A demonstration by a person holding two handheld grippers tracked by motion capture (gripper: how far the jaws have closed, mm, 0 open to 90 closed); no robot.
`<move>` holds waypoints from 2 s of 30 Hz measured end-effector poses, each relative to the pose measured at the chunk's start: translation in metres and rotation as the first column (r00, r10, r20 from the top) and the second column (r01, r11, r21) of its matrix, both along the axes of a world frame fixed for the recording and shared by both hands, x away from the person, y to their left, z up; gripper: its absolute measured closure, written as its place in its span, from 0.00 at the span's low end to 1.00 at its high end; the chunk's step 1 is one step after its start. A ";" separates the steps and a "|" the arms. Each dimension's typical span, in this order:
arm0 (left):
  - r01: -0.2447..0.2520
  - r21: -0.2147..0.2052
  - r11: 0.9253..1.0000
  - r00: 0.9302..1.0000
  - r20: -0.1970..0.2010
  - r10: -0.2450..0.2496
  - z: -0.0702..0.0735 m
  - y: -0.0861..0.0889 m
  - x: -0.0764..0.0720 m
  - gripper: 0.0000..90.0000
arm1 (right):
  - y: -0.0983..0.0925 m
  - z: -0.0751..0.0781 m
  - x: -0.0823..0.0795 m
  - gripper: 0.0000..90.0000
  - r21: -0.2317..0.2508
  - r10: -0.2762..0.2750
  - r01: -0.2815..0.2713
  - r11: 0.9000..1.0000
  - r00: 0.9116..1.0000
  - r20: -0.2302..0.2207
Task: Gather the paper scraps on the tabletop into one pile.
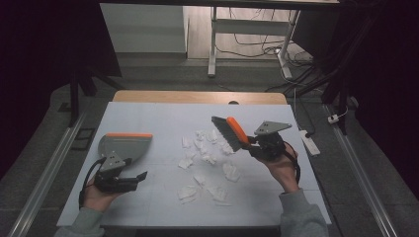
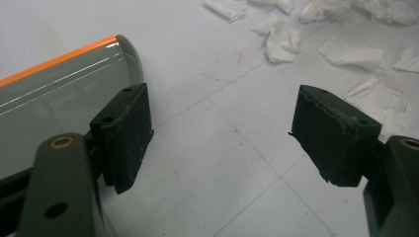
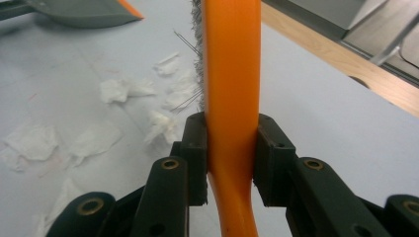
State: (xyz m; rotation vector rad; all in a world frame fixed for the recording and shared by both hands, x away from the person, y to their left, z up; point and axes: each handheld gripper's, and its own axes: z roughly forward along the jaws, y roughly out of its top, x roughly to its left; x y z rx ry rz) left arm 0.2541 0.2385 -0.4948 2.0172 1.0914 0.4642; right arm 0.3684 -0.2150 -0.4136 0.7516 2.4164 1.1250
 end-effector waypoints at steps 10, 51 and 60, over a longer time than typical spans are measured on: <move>0.036 0.005 0.999 0.999 -0.003 -0.036 -0.005 0.000 0.000 0.27 | -0.012 0.010 0.057 0.78 -0.121 -0.185 0.176 0.977 0.981 -0.064; 0.049 0.010 0.999 0.999 -0.019 -0.049 -0.012 -0.005 0.001 0.27 | 0.052 -0.008 0.061 0.78 -0.389 0.004 -0.103 0.915 0.969 -0.248; 0.042 0.006 0.999 0.999 -0.023 -0.042 -0.013 -0.003 0.003 0.27 | 0.068 -0.006 0.108 0.78 -0.409 -0.052 -0.017 0.913 0.986 -0.158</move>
